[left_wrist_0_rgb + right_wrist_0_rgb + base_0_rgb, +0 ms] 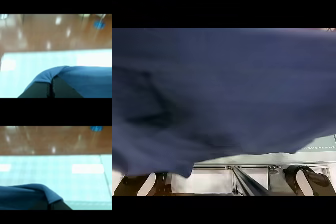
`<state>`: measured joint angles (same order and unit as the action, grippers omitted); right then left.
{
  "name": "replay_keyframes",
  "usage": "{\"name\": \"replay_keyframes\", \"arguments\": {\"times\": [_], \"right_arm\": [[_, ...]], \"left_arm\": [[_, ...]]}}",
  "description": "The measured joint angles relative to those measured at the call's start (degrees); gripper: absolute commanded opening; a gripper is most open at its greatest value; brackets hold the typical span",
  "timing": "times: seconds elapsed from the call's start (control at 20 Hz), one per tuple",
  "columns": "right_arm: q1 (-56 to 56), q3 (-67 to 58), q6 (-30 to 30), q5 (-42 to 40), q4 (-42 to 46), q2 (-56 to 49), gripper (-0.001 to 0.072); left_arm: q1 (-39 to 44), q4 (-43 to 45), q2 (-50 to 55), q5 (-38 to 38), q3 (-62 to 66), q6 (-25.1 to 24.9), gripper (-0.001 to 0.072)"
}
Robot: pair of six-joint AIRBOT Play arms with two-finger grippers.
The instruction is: Fold the shirts.
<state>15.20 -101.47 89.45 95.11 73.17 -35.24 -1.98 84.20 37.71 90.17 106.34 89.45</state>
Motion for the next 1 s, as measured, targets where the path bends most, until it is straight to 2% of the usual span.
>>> {"name": "replay_keyframes", "arguments": {"times": [0.1, 0.25, 0.5, 0.6, 0.75, 1.0], "right_arm": [[0.00, 8.68, 0.04, -1.68, -2.34, 0.02, 0.0032], [0.00, 22.56, -1.57, -9.75, -6.08, -2.12, 0.0032], [0.00, 34.38, -9.77, -24.61, -16.09, -18.56, 0.0032], [-0.02, 34.21, -13.31, -29.92, -20.68, -27.91, 0.0032], [-0.13, 28.81, -16.63, -34.25, -25.64, -42.14, 0.0032], [-0.17, 17.68, -17.46, -33.53, -28.61, -57.72, 0.0032]], "left_arm": [[0.63, 1.55, 0.07, -0.74, -8.52, 0.52, 0.0017], [1.09, 1.99, 2.36, -6.82, -23.12, 1.29, 0.0017], [1.77, 0.20, 16.61, -27.28, -35.43, 3.19, 0.0017], [2.12, -0.59, 24.96, -35.65, -35.43, 5.07, 0.0017], [2.23, -1.60, 37.46, -41.53, -30.95, 7.85, 0.0017], [2.03, -6.97, 53.81, -38.84, -20.04, 10.86, 0.0017]]}}
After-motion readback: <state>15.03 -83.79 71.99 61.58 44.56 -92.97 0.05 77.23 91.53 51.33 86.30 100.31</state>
